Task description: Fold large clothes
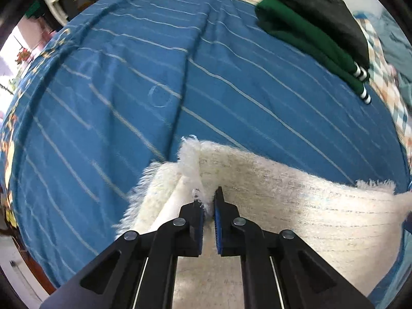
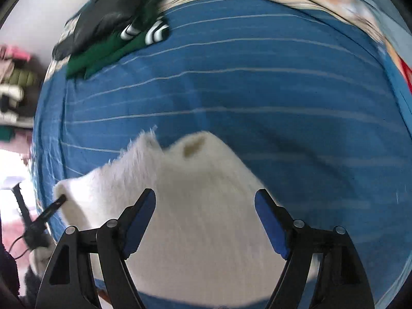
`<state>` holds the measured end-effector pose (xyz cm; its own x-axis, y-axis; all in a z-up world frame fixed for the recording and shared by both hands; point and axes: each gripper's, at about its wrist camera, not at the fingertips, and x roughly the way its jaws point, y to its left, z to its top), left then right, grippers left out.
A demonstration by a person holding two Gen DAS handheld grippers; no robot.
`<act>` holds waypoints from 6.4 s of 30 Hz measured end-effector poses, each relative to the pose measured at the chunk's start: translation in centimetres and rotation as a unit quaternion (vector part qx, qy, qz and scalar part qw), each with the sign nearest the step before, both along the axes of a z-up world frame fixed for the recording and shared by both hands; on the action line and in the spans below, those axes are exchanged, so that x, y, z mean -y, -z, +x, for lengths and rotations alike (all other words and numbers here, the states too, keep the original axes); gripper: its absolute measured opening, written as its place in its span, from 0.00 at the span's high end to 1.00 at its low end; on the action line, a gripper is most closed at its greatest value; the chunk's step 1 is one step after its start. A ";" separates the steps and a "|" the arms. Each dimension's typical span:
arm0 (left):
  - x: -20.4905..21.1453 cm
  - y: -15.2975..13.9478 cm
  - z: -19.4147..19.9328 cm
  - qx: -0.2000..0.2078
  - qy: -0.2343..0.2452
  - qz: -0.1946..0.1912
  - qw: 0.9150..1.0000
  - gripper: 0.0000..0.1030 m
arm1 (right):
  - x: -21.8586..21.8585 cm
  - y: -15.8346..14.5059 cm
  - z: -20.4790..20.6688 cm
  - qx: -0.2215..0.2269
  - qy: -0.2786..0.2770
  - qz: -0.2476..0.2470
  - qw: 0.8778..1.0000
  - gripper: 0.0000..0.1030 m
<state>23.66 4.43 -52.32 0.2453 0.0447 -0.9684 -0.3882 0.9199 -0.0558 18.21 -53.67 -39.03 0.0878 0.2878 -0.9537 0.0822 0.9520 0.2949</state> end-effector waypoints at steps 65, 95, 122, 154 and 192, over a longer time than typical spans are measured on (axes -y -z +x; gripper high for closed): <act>17.8 3.3 1.5 -0.051 0.138 -0.024 0.989 0.01 | 11.5 15.2 -13.8 0.056 0.338 0.323 0.882 0.25; 17.2 2.3 5.0 0.016 0.103 -0.087 0.991 0.01 | -0.3 -8.2 -6.1 0.217 0.059 0.211 0.951 0.78; -7.0 -9.2 -17.9 0.031 -0.218 -0.056 0.974 0.02 | -29.2 1.4 -20.7 -0.034 -0.350 0.242 0.904 0.14; -1.5 2.3 -3.4 -0.012 0.019 -0.136 0.991 0.06 | -15.4 6.1 -8.9 -0.126 -0.105 0.204 0.965 0.39; -0.1 5.0 -23.4 0.095 -0.407 -0.317 0.851 0.42 | -15.3 13.5 -5.0 -0.172 -0.187 0.284 0.924 0.19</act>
